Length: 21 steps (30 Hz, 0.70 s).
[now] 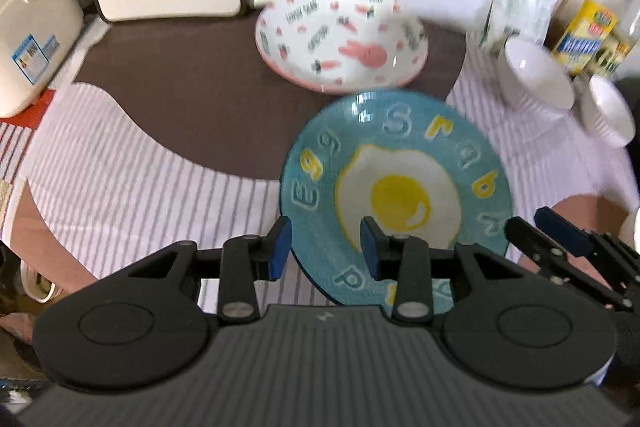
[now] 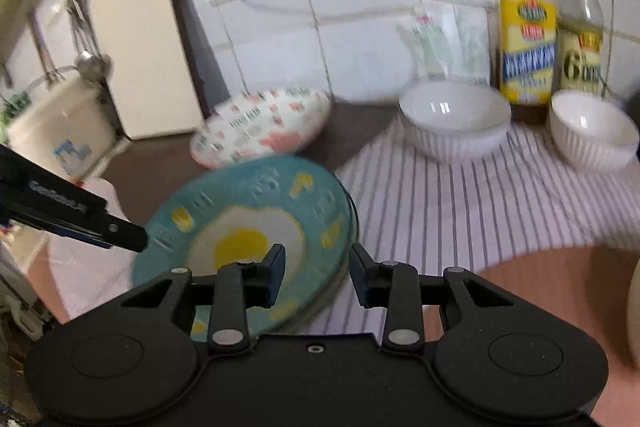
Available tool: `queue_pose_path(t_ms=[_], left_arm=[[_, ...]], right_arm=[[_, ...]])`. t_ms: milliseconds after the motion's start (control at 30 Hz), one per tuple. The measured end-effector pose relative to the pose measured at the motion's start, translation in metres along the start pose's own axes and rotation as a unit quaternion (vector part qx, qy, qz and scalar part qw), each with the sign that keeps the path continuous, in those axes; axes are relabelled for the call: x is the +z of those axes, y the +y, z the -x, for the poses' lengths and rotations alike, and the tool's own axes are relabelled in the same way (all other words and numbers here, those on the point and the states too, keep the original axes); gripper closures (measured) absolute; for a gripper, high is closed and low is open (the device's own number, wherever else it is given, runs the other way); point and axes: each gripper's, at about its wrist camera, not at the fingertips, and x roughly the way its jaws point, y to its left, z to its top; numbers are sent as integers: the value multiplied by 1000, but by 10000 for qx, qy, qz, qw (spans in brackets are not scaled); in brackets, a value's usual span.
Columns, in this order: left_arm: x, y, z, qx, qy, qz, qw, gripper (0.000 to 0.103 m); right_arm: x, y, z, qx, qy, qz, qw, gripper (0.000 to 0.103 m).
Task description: Organize plates and bowls
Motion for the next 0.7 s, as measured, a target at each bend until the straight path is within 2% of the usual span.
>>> queue_pose_path(t_ms=[167,300,467,567,700], left_arm=[[9,22,29,-170,-433,217,9987,63],[18,42,41,-235,-731,351,9964,63],[28,66,38,-324,-1086,502,9923,63],[37,78,24,-335,-1294,569,9894,62],[53,86,-6,-292,-1482,602,9867,57]], right_arm=[[30,8,17,466,-313,-20,9984,58],[52,12,11,709,-439,-96,9965,55],[71,11,-26,786,-363,-169,9961,50],[82,6,-54,789,-244,-263,9962,45],[94,0,-92,785,58,-455,9959,44]])
